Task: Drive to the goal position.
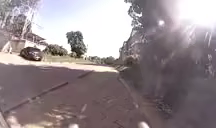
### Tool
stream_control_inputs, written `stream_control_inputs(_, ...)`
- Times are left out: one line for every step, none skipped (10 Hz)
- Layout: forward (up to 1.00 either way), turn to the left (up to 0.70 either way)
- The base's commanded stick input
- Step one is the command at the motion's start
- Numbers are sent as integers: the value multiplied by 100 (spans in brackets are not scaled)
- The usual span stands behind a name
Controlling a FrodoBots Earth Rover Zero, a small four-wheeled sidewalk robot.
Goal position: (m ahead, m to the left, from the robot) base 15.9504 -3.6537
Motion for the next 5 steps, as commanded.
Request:
stream_control_inputs(70,22)
stream_control_inputs(70,13)
stream_control_inputs(70,0)
stream_control_inputs(84,0)
stream_control_inputs(85,0)
